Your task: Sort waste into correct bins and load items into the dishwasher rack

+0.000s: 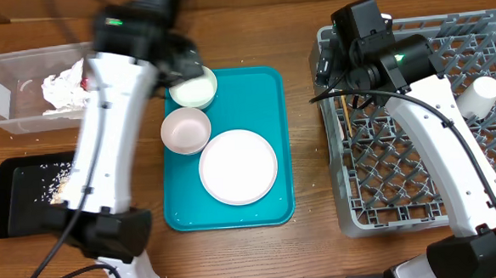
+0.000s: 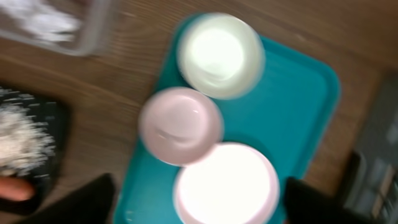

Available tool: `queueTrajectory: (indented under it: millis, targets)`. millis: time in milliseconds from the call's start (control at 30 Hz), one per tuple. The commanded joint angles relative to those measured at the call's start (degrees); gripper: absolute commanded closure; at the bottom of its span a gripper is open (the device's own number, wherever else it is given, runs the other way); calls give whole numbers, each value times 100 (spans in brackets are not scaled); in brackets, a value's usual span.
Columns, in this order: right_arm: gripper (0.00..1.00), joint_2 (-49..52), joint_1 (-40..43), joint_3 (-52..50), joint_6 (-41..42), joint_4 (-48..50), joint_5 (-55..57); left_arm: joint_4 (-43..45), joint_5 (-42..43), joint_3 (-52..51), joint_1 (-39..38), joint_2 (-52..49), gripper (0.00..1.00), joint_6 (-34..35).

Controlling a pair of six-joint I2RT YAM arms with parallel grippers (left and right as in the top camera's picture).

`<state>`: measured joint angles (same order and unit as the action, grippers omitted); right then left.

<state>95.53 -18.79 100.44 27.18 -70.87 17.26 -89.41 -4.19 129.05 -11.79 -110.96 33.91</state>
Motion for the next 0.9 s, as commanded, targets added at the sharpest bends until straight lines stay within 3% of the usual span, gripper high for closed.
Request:
queueTrajectory:
  millis: [0, 233, 333, 567, 867]
  targets:
    - [0, -26, 0, 79, 249, 341, -658, -236, -435, 107, 787, 4, 0, -52]
    - [0, -24, -2, 79, 289, 442, -2413, -442, -326, -24, 1902, -4, 0, -50]
    - [0, 66, -229, 76, -387, 496, -3303, -442, -328, -24, 2151, -4, 0, -52]
    - [0, 767, -1620, -315, -1379, 426, -2549, -439, -328, -24, 2312, -4, 0, -50]
    - [0, 2026, -2865, -525, -1399, 894, -2094, -442, -328, -24, 2308, -4, 0, -50]
